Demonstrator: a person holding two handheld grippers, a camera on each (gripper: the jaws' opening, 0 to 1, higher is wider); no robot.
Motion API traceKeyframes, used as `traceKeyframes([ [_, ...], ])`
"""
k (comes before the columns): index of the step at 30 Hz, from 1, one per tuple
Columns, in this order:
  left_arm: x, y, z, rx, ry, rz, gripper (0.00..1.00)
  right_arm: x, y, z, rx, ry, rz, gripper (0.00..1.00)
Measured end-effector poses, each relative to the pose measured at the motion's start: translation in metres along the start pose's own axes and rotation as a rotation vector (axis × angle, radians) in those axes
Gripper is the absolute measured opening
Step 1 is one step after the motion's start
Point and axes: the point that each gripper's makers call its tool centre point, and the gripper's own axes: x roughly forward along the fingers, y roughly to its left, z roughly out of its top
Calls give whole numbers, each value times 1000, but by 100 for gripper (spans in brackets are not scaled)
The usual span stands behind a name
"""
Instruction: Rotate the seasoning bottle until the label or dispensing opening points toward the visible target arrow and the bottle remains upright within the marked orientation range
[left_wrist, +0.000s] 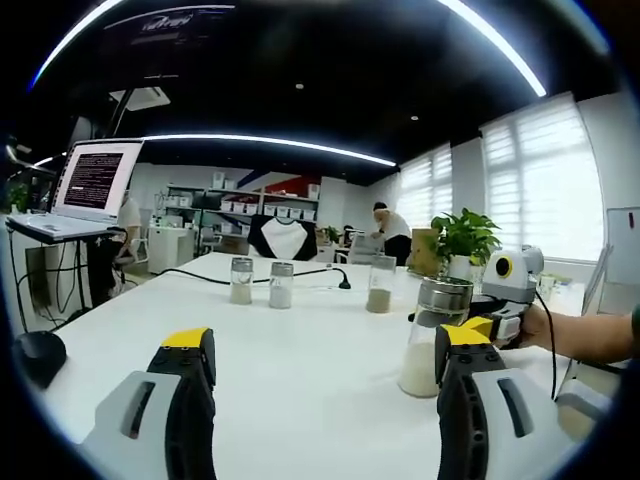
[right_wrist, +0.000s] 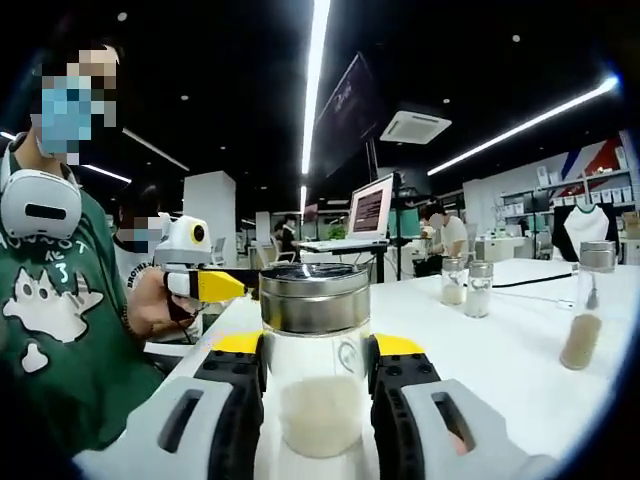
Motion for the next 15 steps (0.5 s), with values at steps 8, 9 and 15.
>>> traceKeyframes([
  [8,-1,4,3,6,-9,6,96,1,-4,-1,2,17,-58,38],
  [9,-1,5,3,4,-8,8,96,1,-4,-1,4,18,-69,38],
  [15,0,6,1,-2,-3,8,95,1,-6,-2,-11,32,-119,38],
])
